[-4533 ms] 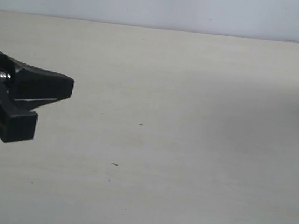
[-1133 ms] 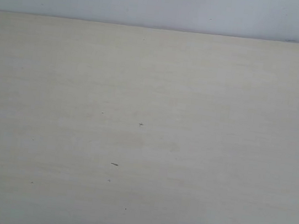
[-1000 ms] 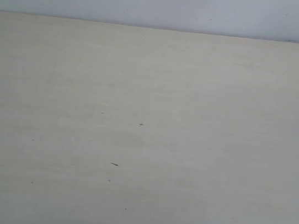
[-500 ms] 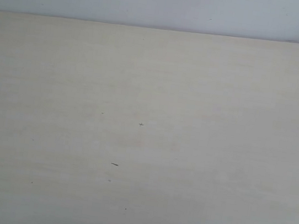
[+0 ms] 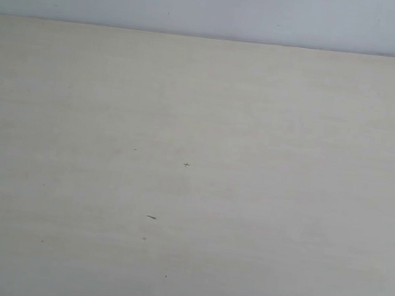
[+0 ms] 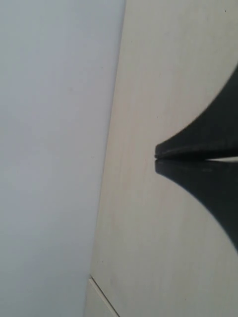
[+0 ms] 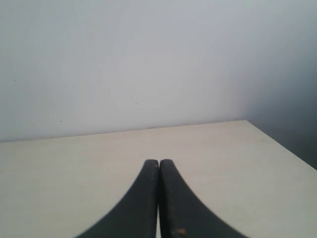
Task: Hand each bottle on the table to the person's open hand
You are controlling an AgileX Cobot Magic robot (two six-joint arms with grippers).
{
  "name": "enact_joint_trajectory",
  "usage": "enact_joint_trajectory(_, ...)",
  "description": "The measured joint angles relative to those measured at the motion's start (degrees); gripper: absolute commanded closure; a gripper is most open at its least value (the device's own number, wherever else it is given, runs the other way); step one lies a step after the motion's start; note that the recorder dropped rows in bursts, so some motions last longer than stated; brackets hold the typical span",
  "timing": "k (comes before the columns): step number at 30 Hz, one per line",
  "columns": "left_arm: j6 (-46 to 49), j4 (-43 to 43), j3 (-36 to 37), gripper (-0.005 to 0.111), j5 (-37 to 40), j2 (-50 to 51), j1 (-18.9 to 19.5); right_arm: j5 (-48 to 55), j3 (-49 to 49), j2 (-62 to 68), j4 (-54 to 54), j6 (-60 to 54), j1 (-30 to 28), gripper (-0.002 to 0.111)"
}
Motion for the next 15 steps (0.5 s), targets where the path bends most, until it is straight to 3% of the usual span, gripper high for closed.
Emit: enact_joint_trajectory(15,0.0,0.0,0.0,0.107,0.0,0.0,0.0,0.7,0.0,0.0,-2.1,1.3,0.0,0.108)
